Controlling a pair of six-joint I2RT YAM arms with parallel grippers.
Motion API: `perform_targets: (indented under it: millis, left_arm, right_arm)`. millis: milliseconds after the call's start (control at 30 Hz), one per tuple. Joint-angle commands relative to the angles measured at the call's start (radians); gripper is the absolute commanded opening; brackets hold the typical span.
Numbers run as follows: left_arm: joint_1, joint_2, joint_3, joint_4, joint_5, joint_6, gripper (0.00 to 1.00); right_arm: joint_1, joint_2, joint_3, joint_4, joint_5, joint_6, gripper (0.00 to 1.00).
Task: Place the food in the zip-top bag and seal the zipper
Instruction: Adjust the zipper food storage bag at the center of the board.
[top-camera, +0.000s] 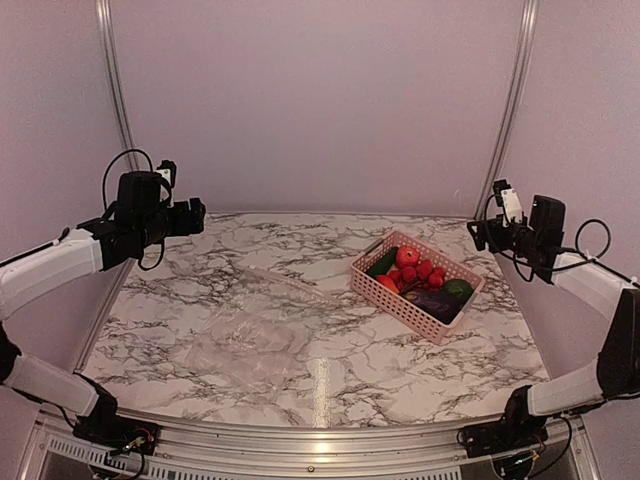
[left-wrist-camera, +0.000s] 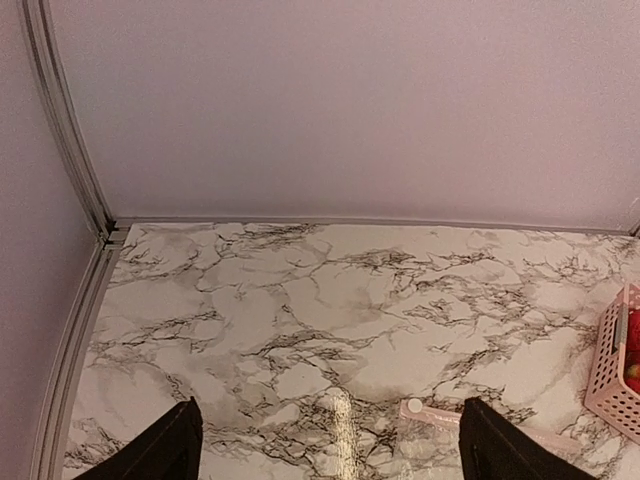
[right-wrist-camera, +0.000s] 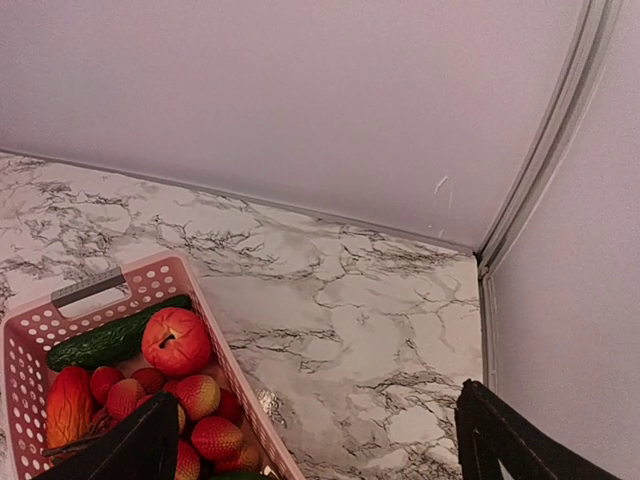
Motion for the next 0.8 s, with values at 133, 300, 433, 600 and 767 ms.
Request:
perform_targets:
  millis: [133,300,433,600,767]
  left_arm:
    - [-0.02,0.067,0.033,0.036,0.133,-0.028,0.89]
    - [-0.137,0.08,0.039,-0.021,0.158,0.086,0.86]
    - [-0.302,0.129,0.088,-0.121,0.1,0.114,0.87]
    - [-0.522,0.187,0.109,-0.21,0.007,0.028,0.9]
    - [-0.648,0.185,0.045,-0.235,-0.061,-0.217,0.91]
  right_arm:
    - [-0.033,0.054,0.032,0.044,-0.004,-0.102,0.95]
    - [-0.038,0.14,0.132,-0.102,-0.067,-0.188,0.84]
    - [-0.008,0.18,0.175,-0.172,-0.127,-0.225,0.77]
    - [0.103,0.225,0.203,-0.221,-0.127,-0.282,0.71]
    - [0.254,0.31,0.301,-0.323,-0.139,-0.321,0.61]
